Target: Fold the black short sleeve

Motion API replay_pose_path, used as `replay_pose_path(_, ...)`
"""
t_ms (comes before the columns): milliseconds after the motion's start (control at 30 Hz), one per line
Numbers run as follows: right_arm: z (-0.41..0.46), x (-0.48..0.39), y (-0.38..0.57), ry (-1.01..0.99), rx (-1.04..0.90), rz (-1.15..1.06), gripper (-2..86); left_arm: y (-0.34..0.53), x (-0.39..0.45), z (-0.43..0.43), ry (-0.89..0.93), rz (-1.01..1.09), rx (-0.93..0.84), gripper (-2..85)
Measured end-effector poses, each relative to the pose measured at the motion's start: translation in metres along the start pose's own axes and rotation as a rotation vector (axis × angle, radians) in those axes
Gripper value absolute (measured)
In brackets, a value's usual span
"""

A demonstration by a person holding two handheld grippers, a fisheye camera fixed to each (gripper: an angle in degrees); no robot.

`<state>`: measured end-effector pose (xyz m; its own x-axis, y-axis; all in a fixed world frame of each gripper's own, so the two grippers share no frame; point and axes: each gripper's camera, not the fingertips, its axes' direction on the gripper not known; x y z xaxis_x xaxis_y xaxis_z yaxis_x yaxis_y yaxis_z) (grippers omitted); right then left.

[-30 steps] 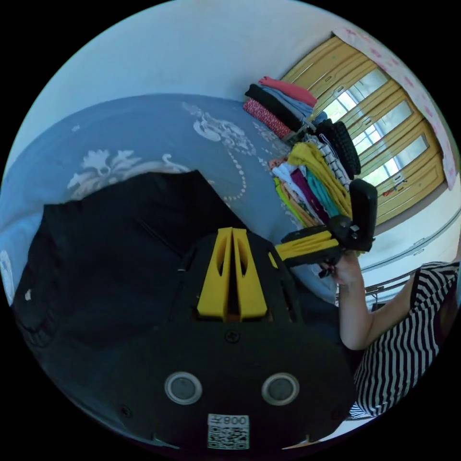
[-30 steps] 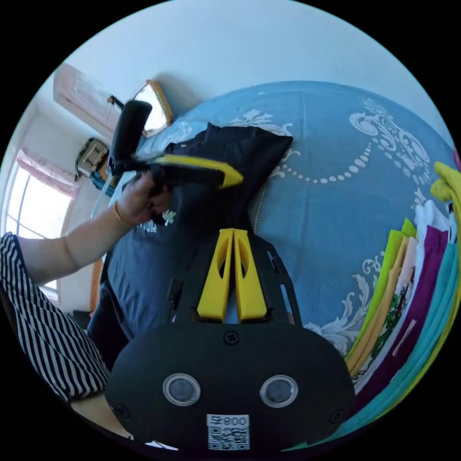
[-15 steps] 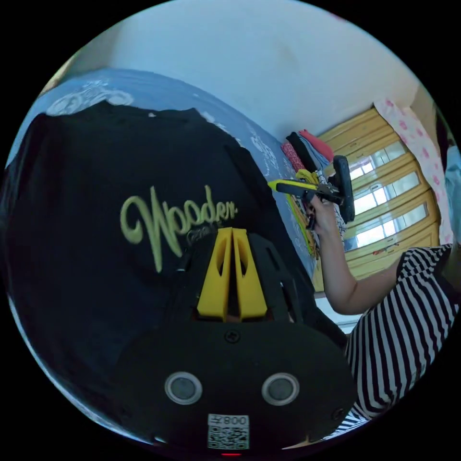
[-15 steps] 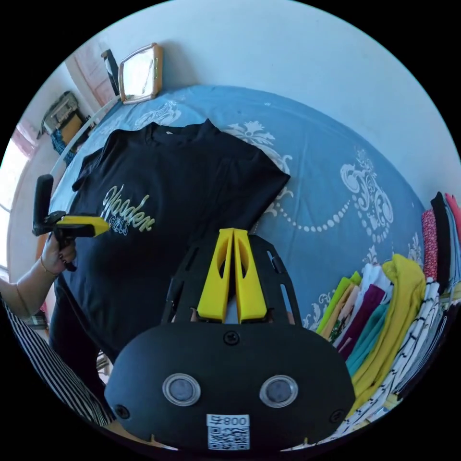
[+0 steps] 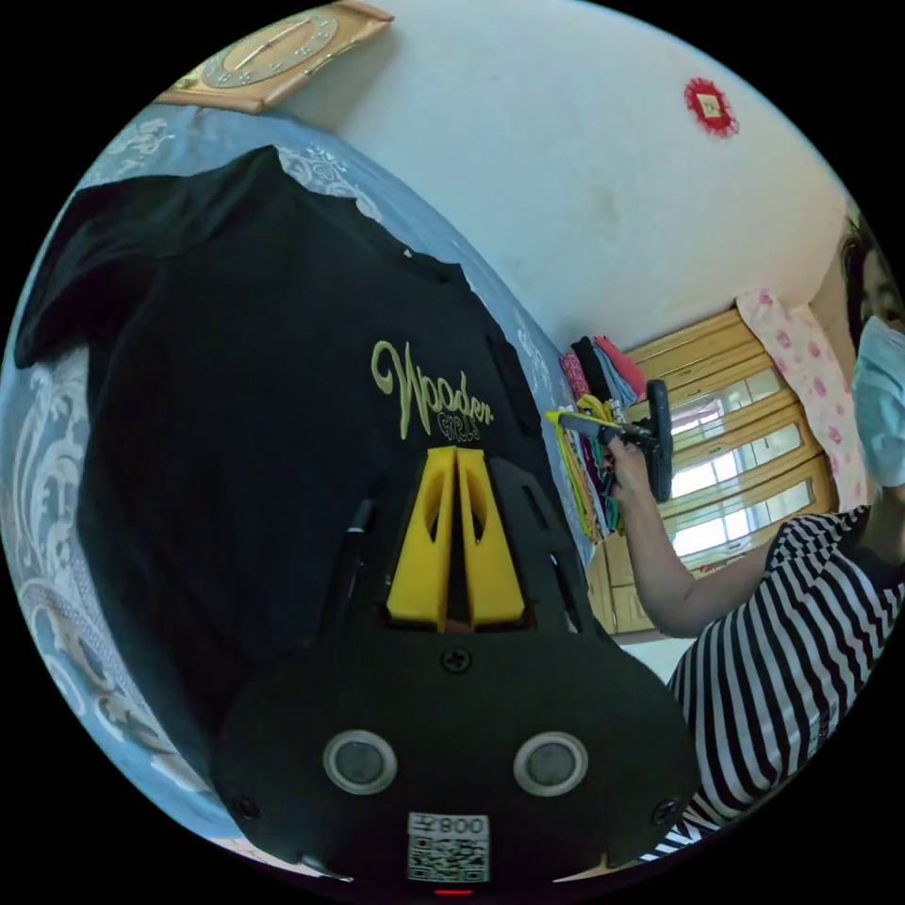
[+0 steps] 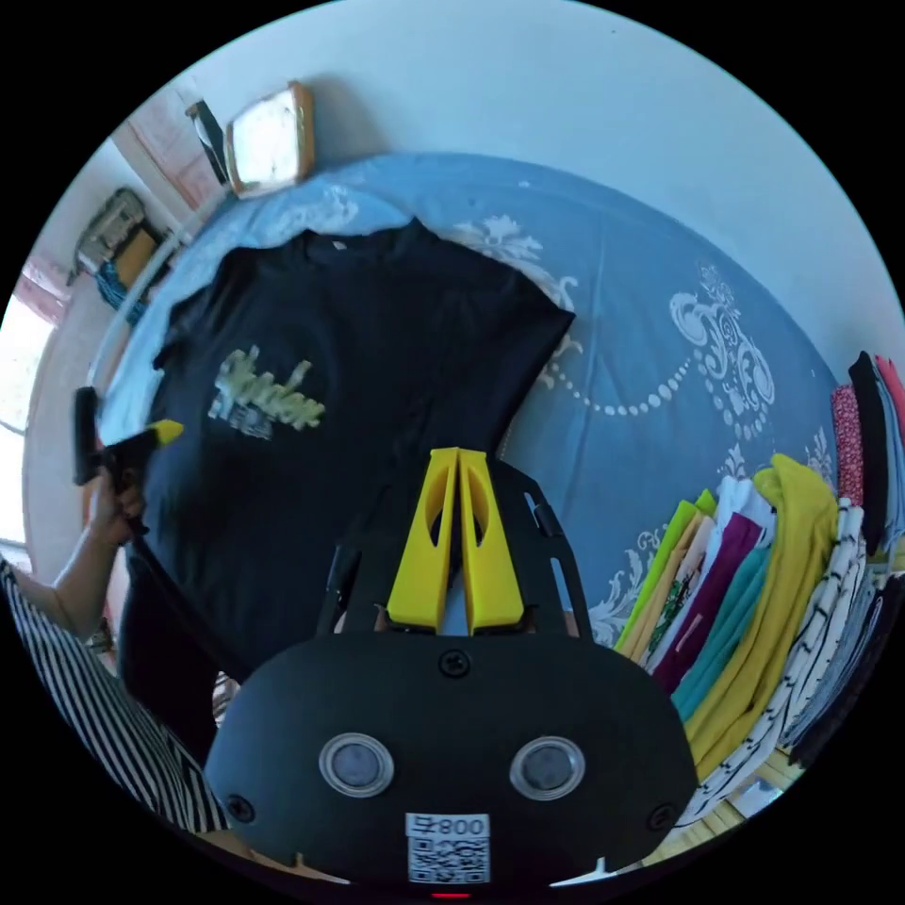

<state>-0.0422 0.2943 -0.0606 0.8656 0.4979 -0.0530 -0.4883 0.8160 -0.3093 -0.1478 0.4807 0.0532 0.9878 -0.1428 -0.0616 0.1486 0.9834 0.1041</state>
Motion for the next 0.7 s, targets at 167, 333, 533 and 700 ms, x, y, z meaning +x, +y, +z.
replay_pose_path(167,-0.034,-0.038,-0.018,0.035,0.104,0.002,0.4,0.02,-0.029,-0.135,-0.264,-0.124,0.237,3.6)
replay_pose_path(333,-0.064,-0.12,-0.083,-0.325,0.288,-0.221,1.7,0.038,-0.078,-0.238,-0.351,-0.331,0.372,8.0)
replay_pose_path(533,-0.06,-0.263,-0.214,-0.512,0.264,-0.476,6.7,0.04,-0.108,-0.284,-0.256,-0.388,0.354,7.2)
replay_pose_path(700,-0.044,-0.369,-0.302,-0.558,0.139,-0.594,8.4,0.047,-0.107,-0.313,-0.266,-0.393,0.334,3.4)
